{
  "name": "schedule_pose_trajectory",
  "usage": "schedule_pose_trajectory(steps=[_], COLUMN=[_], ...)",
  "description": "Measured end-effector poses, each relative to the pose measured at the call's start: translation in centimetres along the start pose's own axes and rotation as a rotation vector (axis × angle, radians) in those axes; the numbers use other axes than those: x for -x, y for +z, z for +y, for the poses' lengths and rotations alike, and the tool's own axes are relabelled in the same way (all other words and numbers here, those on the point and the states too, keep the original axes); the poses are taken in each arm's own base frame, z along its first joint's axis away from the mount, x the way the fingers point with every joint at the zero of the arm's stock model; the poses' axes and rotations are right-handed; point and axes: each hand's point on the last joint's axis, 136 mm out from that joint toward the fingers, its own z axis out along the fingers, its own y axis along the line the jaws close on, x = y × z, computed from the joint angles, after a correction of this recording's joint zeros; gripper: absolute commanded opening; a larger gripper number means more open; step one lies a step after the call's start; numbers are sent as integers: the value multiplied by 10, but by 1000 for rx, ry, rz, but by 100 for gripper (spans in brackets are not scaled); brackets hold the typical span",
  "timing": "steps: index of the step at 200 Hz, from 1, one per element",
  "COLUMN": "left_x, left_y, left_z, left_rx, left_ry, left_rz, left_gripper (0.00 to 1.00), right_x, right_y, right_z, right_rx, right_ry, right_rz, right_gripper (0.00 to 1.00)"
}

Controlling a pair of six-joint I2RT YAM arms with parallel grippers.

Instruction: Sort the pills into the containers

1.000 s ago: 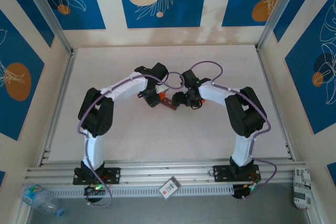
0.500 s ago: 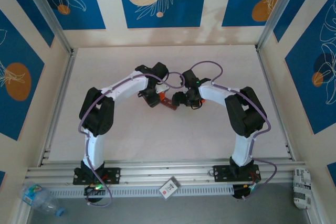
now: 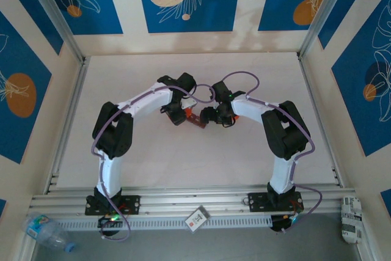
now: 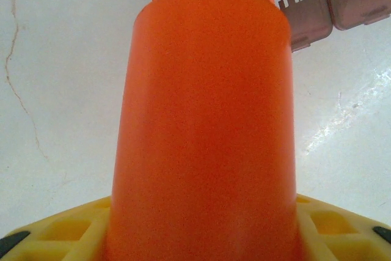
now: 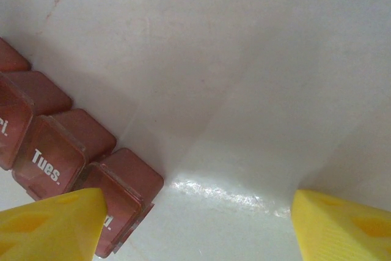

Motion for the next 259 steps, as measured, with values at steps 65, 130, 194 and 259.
schedule_pose_trajectory(steps=[65, 130, 194, 259], left_x=[0, -1, 1, 1], left_y=[0, -1, -13, -13], left_z=[0, 0, 3, 2], left_rx=[-1, 0, 9, 9], left_ry=[0, 0, -5, -4], left_rz=[2, 1, -28, -27], left_gripper=[0, 0, 0, 0], right_x=[0, 0, 0, 0], right_y=[0, 0, 1, 1], right_z=[0, 0, 1, 1], right_rx=[0, 1, 4, 5], right_ry=[0, 0, 3, 3], right_rz=[1, 0, -1, -1], right_gripper=[80, 80, 80, 80])
